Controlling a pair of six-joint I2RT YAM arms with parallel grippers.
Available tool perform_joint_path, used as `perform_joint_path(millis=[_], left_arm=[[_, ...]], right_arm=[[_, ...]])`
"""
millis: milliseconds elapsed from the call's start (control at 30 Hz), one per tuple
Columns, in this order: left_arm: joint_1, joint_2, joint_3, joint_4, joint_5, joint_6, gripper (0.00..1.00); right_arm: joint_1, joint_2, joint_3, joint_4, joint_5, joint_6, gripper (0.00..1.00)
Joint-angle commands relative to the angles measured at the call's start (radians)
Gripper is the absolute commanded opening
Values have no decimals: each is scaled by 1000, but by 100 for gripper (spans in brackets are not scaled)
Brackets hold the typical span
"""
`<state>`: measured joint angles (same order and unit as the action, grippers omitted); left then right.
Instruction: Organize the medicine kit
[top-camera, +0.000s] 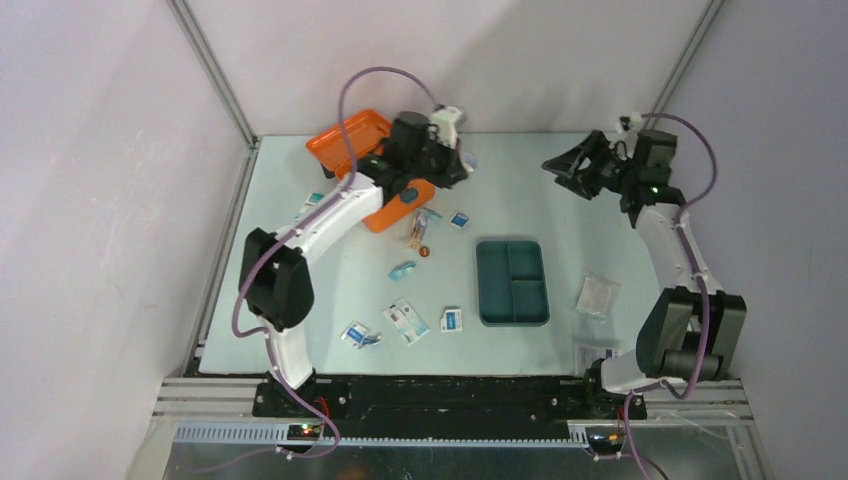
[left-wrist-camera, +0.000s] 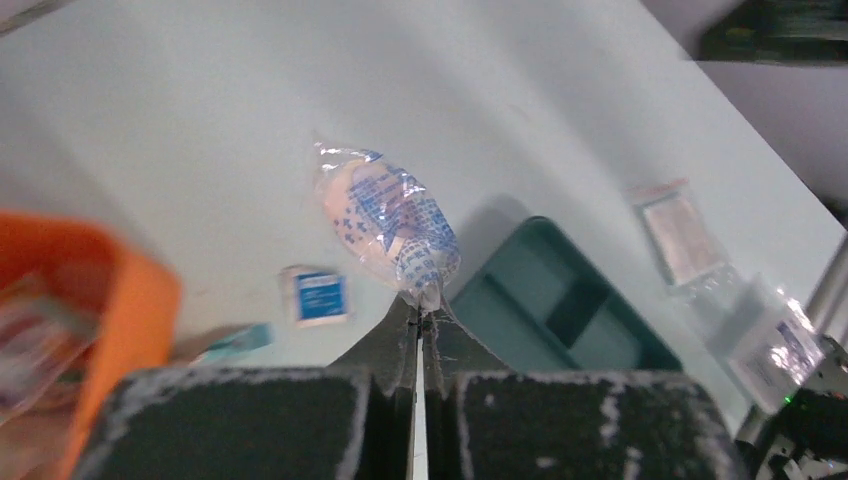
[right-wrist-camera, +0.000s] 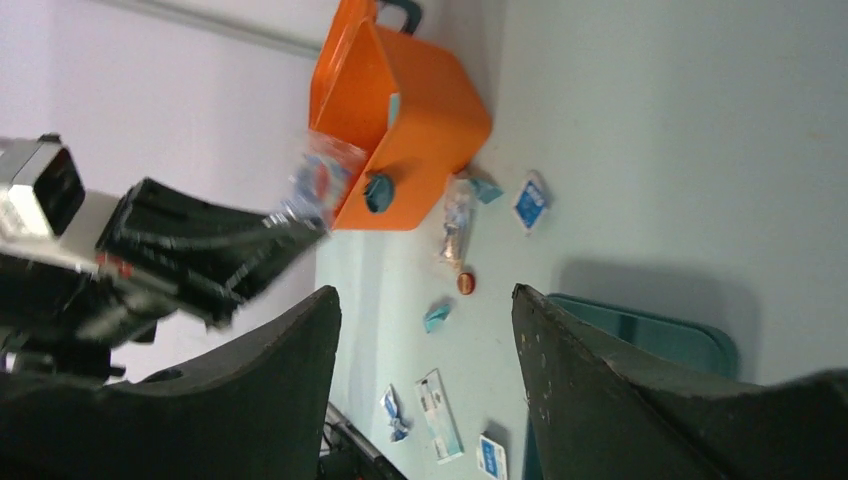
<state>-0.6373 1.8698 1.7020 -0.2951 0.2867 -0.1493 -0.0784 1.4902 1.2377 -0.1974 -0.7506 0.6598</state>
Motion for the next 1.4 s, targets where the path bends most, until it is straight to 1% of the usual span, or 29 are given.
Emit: perform_joint_path(millis=[0,67,167,233,267,367,433,600,833,1000,1133,1367], left_arm=[[204,-126,-46,24,94,35,0],[268,-149,-84,21,96,41,0],[325,-155,-131,7,132,80,0],[341,-135,-130,-28,139,156,0],[343,-116,-125,-41,131,218,0],[346,-50,-106,-96,110,327,0],[345,-13,-93,-107,99,360,0],[345,93,-20,-118,12,393,0],[340,233,117,-129,-111,491,0],[333,275,193,-142,-142,530,0],[324,318,232,-145,-191,587,3],[309,372,267,-159,-221,691,3]], right_arm=[[-84,-111,-94,-23,3,-52,69],[-112,-129,-144,15,0,-39,70],[-140,-141,-184,55,0,-20,71],[-146,-139,-192,71,-5,-14,71],[-148,-137,-193,77,-7,-11,71],[-149,-132,-192,73,-17,-13,71],[-151,-130,-193,59,-18,-25,70],[-163,-139,-204,64,-19,-28,70],[-167,-156,-210,66,-20,-39,70],[-170,-156,-216,69,-15,-42,69],[-172,-154,-217,72,-17,-39,70],[-178,-155,-218,65,-19,-39,70]])
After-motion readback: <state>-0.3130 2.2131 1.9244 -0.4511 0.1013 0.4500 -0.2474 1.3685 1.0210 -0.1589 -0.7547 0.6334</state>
